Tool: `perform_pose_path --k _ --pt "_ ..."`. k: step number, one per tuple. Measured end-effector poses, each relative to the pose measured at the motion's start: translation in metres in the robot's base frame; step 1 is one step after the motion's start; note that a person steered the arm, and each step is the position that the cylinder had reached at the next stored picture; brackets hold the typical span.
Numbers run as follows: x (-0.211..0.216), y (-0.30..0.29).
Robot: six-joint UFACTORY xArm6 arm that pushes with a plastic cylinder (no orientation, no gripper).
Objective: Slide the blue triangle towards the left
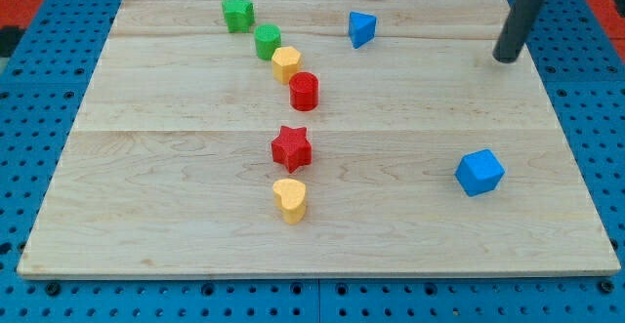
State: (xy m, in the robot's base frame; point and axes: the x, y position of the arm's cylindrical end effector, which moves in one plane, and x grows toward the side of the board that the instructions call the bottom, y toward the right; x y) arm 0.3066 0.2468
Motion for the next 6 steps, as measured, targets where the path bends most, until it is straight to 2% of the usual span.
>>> perform_pose_path --k 1,2,4,5,6 --pt "-0.033 -0.012" --pt "-0.042 -0.051" --pt "-0.049 -0.170" --pt "-0.090 -0.152" --pt "-0.114 -0.167"
